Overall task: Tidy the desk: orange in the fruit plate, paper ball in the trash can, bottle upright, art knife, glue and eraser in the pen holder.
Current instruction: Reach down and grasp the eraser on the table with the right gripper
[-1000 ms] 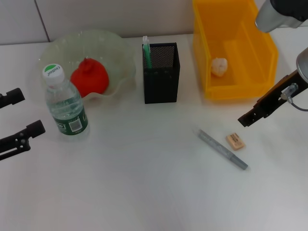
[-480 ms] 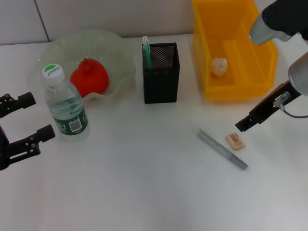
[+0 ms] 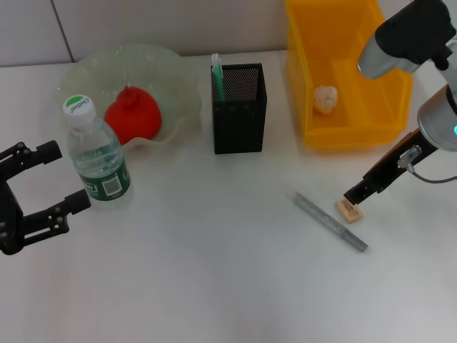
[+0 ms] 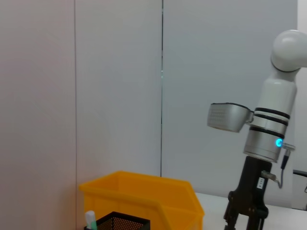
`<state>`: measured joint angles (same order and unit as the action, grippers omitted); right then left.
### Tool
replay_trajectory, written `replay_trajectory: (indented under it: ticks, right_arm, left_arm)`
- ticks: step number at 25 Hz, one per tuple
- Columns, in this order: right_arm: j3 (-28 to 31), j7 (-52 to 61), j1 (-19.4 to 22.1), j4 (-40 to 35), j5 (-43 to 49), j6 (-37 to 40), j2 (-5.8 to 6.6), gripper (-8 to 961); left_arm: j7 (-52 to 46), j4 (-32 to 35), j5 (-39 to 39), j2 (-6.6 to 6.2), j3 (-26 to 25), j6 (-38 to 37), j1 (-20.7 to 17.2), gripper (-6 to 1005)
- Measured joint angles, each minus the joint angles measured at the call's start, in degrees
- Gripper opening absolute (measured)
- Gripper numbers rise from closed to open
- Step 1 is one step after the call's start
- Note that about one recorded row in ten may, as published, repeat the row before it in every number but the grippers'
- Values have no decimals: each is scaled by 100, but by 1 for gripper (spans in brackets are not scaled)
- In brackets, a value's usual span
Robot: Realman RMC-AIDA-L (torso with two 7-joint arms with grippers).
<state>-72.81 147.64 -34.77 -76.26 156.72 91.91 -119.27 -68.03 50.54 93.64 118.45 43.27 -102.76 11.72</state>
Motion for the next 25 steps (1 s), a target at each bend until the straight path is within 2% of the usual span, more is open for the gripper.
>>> replay_trajectory:
  ticks: [11, 25]
  right_arm:
    - [-141, 9, -31, 524, -82, -361, -17, 709]
    - [-311, 7, -118, 626, -110, -480, -18, 632]
  left_arm:
    - [2, -46, -3, -7, 66, 27, 38, 828]
    - [2, -26, -4, -8, 67, 30, 41, 828]
